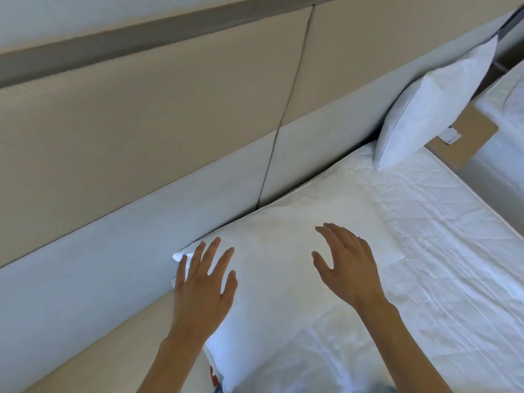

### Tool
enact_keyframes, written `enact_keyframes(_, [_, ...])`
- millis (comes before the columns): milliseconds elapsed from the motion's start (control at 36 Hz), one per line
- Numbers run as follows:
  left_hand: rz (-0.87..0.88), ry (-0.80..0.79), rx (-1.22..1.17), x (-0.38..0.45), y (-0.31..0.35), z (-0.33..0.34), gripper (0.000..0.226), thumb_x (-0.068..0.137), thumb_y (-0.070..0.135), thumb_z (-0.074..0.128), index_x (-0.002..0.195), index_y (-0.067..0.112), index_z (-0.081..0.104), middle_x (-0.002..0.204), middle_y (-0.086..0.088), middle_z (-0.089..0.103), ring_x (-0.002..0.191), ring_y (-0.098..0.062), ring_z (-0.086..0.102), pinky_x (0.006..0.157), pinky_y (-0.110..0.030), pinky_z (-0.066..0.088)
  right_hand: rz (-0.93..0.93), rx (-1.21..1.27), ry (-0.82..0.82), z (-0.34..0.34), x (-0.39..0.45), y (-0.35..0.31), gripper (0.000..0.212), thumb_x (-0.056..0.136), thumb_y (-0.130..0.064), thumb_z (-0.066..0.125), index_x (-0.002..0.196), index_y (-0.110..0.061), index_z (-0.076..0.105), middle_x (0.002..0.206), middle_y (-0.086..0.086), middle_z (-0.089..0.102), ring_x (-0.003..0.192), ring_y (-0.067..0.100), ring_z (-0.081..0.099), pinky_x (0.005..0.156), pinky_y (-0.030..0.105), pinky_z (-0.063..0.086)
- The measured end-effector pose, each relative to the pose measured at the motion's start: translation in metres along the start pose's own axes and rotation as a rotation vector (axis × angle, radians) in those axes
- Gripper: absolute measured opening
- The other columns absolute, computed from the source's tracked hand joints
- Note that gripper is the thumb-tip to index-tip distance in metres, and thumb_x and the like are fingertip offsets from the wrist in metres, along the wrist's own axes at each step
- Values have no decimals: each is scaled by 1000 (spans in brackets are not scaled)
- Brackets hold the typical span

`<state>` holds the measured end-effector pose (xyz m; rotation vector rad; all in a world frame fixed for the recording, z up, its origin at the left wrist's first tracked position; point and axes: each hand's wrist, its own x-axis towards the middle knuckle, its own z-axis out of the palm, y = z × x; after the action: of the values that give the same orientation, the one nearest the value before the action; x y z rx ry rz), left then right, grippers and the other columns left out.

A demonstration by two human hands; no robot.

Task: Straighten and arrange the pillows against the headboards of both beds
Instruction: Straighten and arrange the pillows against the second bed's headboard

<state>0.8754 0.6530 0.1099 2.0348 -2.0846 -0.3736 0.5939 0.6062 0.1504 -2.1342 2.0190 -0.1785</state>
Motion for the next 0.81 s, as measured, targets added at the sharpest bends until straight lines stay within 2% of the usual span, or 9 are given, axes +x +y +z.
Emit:
enact_keyframes(194, [-203,8,-6,28,3,59,51,92,45,32,137,30,52,146,6,49,139,-18,42,116,-45,27,-142,-32,-73,35,62,44,52,89,-41,60,138,-28,48,146,-7,49,137,14,43,112,50,35])
enact_keyframes(278, [-279,-36,7,44,3,99,54,90,46,31,133,29,56,139,6,56,134,-17,48,113,-46,32,-224,-52,-96,60,97,66,52,88,-42,60,137,-29,48,146,-8,48,137,13,42,113,48,33])
enact_keyframes(417, [-333,-90,11,74,-2,163,60,88,51,28,135,25,53,140,4,55,133,-18,47,110,-46,37,-319,-81,-206,112,156,95,54,90,-43,57,140,-28,44,149,-8,44,139,13,37,113,47,32])
enact_keyframes(583, [-368,-127,-30,132,-20,205,57,91,51,43,141,24,45,145,3,50,136,-19,41,115,-43,31,-328,-72,-369,173,226,119,55,93,-44,55,143,-26,42,149,-6,44,139,16,36,111,39,33])
enact_keyframes(694, [-518,-223,-121,164,-32,226,58,92,63,33,141,34,41,150,10,42,142,-12,31,119,-38,20,-137,298,-566,203,264,126,45,94,-42,58,136,-26,51,142,-10,51,133,10,45,103,26,36])
enact_keyframes(750, [-544,-253,-106,172,-36,233,59,90,67,27,139,37,43,149,12,43,141,-11,31,118,-38,19,-111,313,-600,219,280,130,44,94,-46,56,134,-28,53,137,-13,54,129,9,48,98,23,35])
enact_keyframes(806, [-541,-288,-70,178,-40,240,60,89,70,25,138,40,42,149,14,43,141,-11,31,118,-39,18,-109,253,-589,234,294,136,45,92,-54,53,132,-32,54,132,-12,58,125,12,52,99,27,39])
